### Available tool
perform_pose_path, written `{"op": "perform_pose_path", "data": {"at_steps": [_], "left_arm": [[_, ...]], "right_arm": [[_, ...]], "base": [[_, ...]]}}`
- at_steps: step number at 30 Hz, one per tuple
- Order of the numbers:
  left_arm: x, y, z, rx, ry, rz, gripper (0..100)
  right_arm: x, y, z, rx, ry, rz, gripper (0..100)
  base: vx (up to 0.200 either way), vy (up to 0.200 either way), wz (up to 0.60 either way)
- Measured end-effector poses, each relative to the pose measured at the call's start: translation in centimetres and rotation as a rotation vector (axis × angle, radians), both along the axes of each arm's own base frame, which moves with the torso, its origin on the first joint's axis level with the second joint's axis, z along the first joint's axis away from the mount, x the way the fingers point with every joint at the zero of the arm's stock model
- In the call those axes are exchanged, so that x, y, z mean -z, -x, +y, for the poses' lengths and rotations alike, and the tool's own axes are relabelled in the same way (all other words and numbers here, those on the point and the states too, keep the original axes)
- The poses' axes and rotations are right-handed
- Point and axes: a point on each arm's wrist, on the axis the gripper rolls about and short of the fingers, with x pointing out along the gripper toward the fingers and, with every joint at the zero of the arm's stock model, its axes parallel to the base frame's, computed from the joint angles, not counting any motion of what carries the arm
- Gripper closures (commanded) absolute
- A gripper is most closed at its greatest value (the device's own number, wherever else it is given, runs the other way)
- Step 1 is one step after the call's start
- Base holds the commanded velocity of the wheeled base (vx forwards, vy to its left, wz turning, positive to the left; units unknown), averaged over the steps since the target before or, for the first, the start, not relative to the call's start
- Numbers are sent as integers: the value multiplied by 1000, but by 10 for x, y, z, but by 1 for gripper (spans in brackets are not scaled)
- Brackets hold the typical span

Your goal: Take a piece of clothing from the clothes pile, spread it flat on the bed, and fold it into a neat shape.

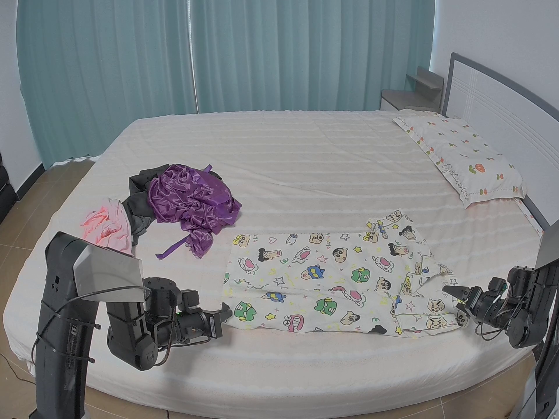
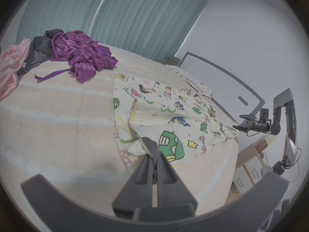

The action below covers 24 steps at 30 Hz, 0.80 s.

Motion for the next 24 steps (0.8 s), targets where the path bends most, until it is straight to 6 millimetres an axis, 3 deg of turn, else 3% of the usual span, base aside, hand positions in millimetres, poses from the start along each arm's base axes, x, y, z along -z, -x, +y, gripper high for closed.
{"op": "perform_pose_path", "data": {"at_steps": [24], "left_arm": [[-13, 29, 8, 36, -109, 189, 100]], "right_arm": [[0, -1, -2, 10, 4, -6, 0]], "base": [[0, 0, 0]]}}
